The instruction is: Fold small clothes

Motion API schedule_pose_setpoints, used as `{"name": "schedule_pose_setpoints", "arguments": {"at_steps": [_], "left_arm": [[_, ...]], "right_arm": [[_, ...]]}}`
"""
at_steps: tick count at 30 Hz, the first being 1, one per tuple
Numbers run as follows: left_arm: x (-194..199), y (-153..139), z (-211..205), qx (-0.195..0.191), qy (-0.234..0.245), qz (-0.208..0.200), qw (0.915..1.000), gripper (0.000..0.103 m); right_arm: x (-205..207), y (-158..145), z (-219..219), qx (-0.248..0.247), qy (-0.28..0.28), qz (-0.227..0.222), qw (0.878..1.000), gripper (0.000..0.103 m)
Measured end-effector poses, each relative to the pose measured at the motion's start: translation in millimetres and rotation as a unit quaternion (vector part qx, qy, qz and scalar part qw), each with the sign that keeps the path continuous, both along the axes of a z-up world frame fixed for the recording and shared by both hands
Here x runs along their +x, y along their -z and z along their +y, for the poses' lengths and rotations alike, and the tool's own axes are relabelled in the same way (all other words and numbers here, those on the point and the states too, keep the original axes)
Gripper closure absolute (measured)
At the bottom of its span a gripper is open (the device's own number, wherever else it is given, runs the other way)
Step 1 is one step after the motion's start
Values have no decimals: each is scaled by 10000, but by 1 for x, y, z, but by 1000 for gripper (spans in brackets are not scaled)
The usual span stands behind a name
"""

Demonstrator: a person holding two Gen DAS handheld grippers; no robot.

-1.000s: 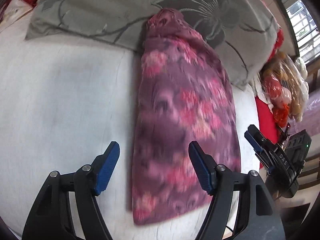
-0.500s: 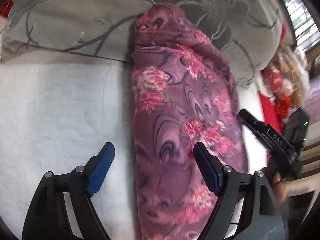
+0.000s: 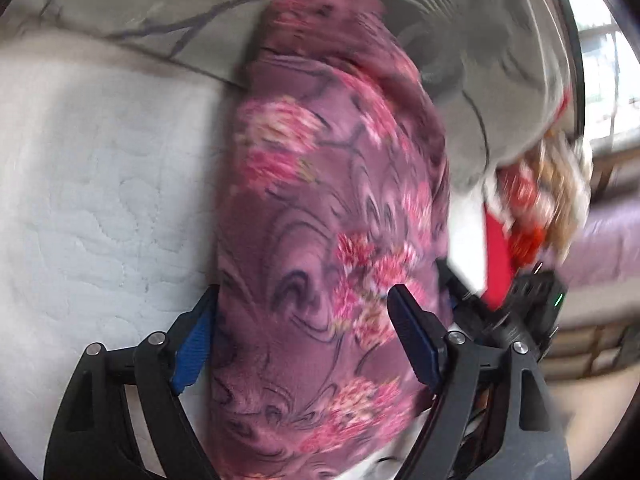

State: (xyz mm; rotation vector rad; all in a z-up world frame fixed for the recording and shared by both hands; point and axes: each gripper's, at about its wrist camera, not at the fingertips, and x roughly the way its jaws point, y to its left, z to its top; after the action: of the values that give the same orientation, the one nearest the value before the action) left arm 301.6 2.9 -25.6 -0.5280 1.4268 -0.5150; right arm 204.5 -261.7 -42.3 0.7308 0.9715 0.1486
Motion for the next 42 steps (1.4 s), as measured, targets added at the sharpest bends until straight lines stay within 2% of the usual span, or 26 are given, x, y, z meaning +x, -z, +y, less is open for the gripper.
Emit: {"name": "schedule_pose_setpoints", "arguments": {"at_steps": [1,2,3,4,6,8,11,15,22,27,32,33,34,37,38,39,42], "left_arm": [[-1,-1,9,-19,-101,60,9999,36],[-2,-2,12,105,-140,79,9998,44],[-2,-3,14,222,-112,53,9997,57],[-5,-5,17,290,-62,-16,9996,65],[-10,-10,23,220,-111,-25,9997,69],[-16,-16,24,240,-121,-26,9996,71],[-32,-29,31,374,-73,-143,9992,71],[-54,-44,44,287,-75,-184,9994,71],[-109,-71,82,374,-72,-368,9986,71],[-129,-64,92,455,-127,-316,9984,71],[-142,-33,88,511,-172,-28,9985,71],[-143,-23,87,579,-181,71,9981,69],[-144,-13,88,620,-197,162,9977,62],[-145,-1,101,242,-339,354,9985,56],[-145,-3,105,209,-329,365,9986,56],[-144,-9,109,205,-300,281,9989,57],[-139,-34,113,311,-278,-308,9987,58]], "right_arm": [[1,-2,5,-174,-23,41,9998,43],[1,-4,12,-333,-158,55,9993,72],[-1,-6,16,-415,-214,10,9989,79],[-5,-13,22,-603,-211,-153,9978,81],[-13,-23,25,-673,-173,-350,9970,84],[-21,-33,27,-538,-54,-486,9974,84],[-38,-52,36,-598,-108,-601,9963,85],[-65,-72,49,-570,-208,-702,9957,85],[-112,-90,82,-462,-405,-713,9956,85],[-134,-85,102,-471,-513,-618,9957,85],[-143,-62,112,-749,-622,-299,9948,84],[-144,-55,112,-806,-620,-199,9946,84],[-146,-48,113,-878,-610,-92,9942,84],[-149,-25,111,-1111,-608,220,9917,79],[-151,-24,107,-1129,-556,210,9918,73],[-152,-25,105,-1125,-543,220,9919,71],[-149,-42,93,-1280,-369,68,9911,67]]}}
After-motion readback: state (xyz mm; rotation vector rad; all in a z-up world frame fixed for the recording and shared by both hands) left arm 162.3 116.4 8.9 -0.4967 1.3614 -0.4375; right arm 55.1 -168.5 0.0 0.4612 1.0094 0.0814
